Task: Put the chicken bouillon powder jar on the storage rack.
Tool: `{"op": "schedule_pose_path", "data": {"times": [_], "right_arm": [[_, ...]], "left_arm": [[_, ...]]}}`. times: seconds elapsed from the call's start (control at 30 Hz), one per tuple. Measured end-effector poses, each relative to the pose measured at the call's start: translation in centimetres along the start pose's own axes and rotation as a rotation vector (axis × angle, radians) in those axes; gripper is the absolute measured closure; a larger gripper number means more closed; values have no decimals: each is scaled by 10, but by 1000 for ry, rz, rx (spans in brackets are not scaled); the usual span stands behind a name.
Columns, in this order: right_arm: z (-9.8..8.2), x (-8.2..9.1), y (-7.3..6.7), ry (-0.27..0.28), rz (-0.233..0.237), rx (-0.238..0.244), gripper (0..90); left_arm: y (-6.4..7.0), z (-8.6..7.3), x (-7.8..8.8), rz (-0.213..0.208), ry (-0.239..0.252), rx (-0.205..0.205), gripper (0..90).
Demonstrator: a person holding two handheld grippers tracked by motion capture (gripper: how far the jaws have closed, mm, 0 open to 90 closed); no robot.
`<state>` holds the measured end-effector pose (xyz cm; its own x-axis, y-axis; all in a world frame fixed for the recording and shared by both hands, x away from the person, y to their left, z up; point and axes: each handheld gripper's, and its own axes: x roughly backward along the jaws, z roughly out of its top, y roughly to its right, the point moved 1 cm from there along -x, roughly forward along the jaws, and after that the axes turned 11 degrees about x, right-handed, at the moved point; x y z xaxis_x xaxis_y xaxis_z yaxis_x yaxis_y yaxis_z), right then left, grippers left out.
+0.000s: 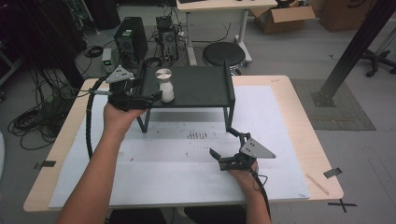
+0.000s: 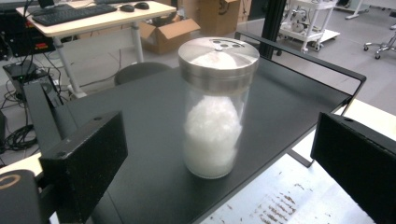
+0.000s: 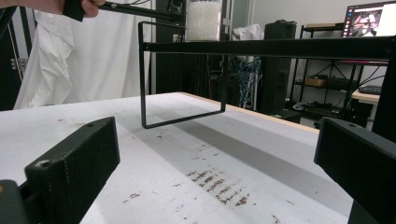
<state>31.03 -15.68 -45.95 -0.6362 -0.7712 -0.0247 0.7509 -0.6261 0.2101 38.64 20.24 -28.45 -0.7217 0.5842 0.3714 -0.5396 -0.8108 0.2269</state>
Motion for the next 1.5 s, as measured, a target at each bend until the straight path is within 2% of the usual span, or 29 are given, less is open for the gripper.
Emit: {"op": "schedule_pose_path", "data": {"times": [0.17,0.37,0.97,1.17,1.33,1.5], "right_arm": [[0,0,0,1,0,1,0],[0,0,0,2,1,3,0],[0,0,0,2,1,3,0],[0,0,0,0,2,5,0],[0,0,0,2,2,8,0],[0,0,-1,0,3,8,0]], "left_arm": [[-2,-5,9,-2,3,2,5],[-5,-15,23,-21,15,14,2],[-18,-43,73,-74,99,1,2],[-21,-51,78,-79,112,9,2],[-25,-62,76,-80,110,22,2],[-30,-74,75,-83,132,31,2]]}}
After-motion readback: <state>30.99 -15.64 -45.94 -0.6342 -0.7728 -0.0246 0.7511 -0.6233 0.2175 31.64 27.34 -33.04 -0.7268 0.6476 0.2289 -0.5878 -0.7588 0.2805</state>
